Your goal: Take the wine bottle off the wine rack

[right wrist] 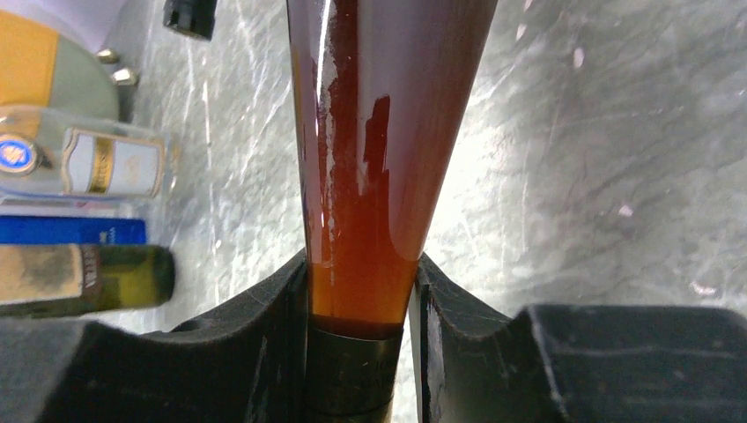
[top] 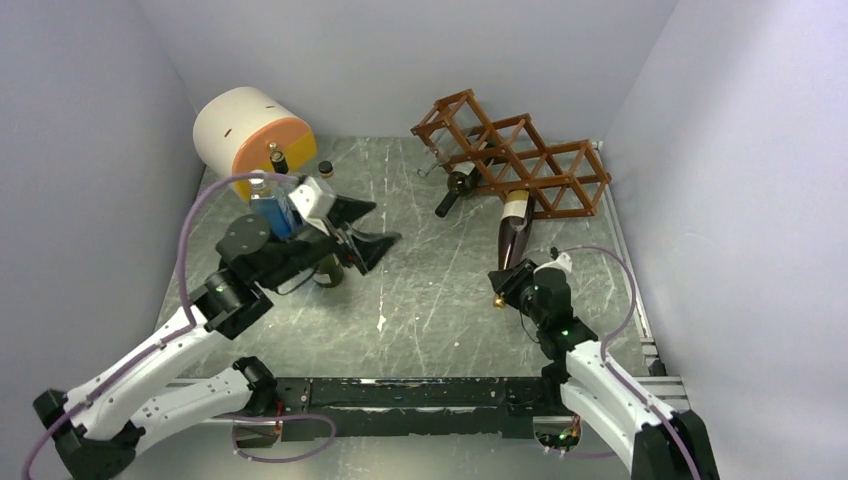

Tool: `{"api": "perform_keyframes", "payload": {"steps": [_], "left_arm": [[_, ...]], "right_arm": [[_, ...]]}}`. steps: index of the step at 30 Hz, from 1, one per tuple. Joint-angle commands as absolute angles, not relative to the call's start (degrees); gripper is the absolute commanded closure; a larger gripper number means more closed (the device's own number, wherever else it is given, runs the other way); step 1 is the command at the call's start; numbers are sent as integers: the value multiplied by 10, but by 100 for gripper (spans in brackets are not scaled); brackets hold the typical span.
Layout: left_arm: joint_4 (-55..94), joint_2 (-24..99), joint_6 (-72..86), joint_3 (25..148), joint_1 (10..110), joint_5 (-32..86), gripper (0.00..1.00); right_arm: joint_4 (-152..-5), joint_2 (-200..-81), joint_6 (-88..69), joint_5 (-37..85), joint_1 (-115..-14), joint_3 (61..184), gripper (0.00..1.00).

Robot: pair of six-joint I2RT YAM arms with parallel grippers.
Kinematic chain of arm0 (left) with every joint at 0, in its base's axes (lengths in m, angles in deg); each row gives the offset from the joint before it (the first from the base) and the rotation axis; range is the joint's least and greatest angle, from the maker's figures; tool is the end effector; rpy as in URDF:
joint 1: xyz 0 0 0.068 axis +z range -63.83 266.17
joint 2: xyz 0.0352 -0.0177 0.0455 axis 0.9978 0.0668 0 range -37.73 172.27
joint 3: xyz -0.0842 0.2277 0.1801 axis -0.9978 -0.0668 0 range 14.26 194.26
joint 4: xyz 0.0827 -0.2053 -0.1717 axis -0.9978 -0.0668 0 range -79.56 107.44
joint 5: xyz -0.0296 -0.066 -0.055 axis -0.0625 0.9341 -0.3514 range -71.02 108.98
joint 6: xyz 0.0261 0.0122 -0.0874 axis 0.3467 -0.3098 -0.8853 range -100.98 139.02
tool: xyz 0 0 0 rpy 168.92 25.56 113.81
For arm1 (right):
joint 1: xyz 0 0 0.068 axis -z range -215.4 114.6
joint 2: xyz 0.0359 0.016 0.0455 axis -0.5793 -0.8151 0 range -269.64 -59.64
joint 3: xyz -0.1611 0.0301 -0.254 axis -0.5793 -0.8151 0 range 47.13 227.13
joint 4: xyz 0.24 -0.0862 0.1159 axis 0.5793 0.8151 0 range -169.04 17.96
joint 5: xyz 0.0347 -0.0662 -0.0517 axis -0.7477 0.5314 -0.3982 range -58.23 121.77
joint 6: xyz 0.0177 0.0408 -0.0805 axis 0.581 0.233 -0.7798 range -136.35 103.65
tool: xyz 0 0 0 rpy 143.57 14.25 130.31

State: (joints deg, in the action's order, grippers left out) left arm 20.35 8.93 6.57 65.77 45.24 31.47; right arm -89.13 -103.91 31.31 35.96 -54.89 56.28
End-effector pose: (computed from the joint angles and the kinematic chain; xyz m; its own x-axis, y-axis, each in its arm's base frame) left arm 0.1620 -0.1642 0.4306 -0.0732 -0.2152 -0.9738 0.8046 0.5642 -0.1852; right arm 0.1924 0.0617 0.1495 -0.4686 0.6161 -0.6331 0.1126 0.7525 0.6489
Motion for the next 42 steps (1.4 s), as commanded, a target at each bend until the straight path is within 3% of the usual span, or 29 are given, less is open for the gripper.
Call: {"api": "perform_keyframes", "payload": {"steps": [1, 5, 13, 27, 42], "left_arm": [[236, 121, 116, 681, 333, 210, 15], [250, 156, 134, 684, 267, 154, 15], [257, 211, 180, 688, 230, 123, 13], [161, 271, 476, 701, 202, 247, 7], [303, 445, 489, 694, 199, 346, 6]], "right_arm": [[-947, -950, 312, 232, -560, 569, 100], [-892, -885, 315, 202, -560, 570, 100], [-737, -786, 315, 191, -559, 614, 100], [-481, -911, 220, 76, -559, 854, 100], [-329, -1057, 97, -43, -559, 1059, 100]]}}
